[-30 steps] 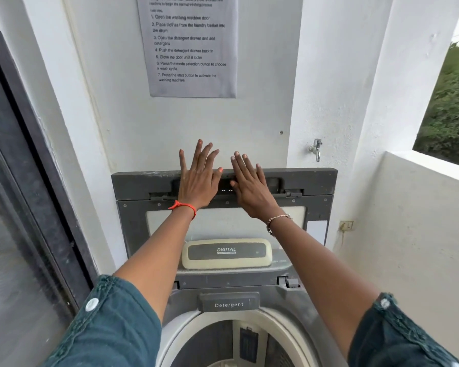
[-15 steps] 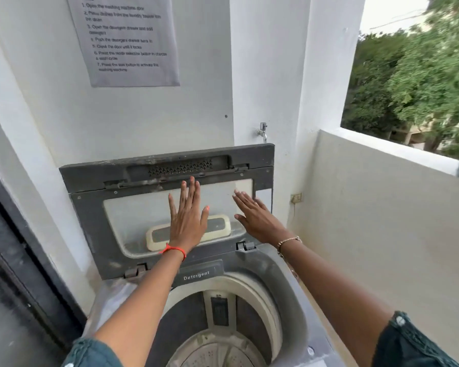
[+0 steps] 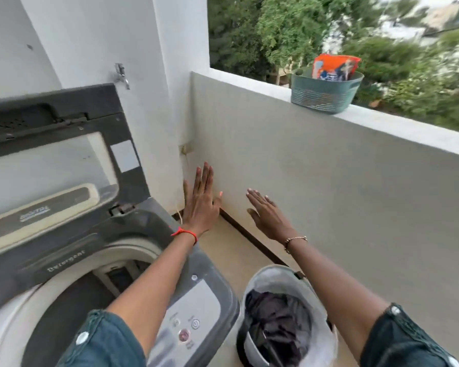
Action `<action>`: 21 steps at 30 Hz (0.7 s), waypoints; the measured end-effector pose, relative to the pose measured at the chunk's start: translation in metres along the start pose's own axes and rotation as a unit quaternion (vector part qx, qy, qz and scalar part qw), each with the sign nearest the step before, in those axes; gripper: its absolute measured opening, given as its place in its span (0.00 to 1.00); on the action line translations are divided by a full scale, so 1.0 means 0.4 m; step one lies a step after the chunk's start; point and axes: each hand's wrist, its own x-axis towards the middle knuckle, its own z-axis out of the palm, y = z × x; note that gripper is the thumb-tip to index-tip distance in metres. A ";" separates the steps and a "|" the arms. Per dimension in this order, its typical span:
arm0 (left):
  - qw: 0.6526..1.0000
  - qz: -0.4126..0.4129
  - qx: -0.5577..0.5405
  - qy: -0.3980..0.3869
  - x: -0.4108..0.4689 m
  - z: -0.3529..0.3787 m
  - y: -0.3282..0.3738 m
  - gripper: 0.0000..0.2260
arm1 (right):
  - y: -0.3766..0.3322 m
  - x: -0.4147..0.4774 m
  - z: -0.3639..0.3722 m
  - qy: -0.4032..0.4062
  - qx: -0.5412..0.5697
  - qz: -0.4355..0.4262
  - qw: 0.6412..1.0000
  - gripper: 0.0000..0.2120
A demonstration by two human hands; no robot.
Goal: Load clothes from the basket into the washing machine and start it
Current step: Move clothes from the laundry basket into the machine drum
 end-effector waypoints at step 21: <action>0.921 0.044 -0.011 -0.387 -0.355 0.881 0.193 0.53 | 0.651 -0.433 0.580 -0.189 0.044 0.084 0.977 0.44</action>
